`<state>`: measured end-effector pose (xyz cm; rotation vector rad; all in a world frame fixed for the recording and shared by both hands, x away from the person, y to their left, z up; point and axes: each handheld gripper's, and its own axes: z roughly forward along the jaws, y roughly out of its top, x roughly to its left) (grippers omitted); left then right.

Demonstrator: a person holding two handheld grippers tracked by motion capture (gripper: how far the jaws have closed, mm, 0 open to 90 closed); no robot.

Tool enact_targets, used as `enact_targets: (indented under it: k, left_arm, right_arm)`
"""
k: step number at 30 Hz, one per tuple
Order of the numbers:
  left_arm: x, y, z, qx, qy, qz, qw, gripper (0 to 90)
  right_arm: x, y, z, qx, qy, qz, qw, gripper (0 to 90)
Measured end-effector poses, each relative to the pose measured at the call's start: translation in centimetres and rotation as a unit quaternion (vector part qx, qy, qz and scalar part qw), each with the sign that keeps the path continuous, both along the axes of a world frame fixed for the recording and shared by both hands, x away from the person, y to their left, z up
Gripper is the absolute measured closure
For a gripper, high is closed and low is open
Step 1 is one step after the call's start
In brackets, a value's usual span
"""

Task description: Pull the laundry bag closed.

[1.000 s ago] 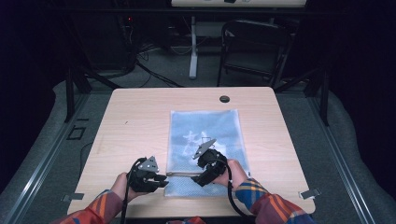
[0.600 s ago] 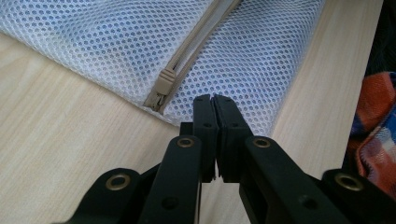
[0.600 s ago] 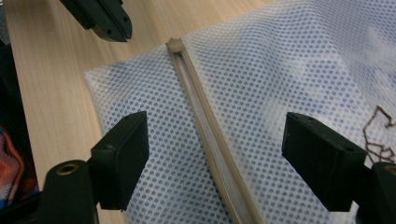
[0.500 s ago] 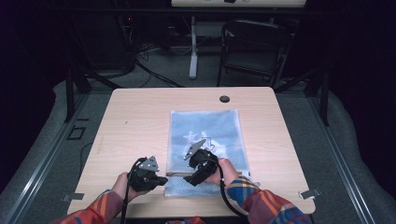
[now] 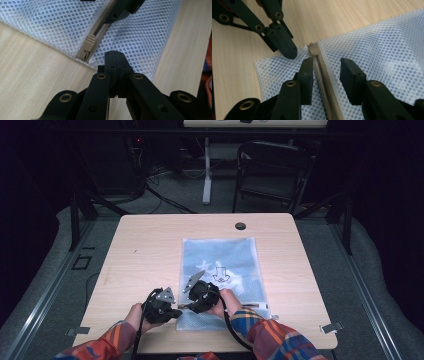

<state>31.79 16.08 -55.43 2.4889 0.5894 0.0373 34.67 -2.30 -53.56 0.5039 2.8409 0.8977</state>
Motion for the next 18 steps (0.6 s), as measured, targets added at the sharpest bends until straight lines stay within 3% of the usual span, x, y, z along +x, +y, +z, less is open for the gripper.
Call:
enact_targets:
  k: [11, 18]
  left_arm:
    - [0.4, 0.1, -0.8, -0.003, -0.005, -0.015, 0.9999, 90.0]
    - [0.3, 0.5, -1.1, -0.015, -0.012, -0.02, 0.9996, 90.0]
  right_arm:
    - [-0.1, 1.5, -1.0, 0.002, -0.003, 0.02, 0.9998, 74.5]
    - [-0.1, 1.8, -1.3, 0.005, -0.007, 0.025, 0.9996, 74.4]
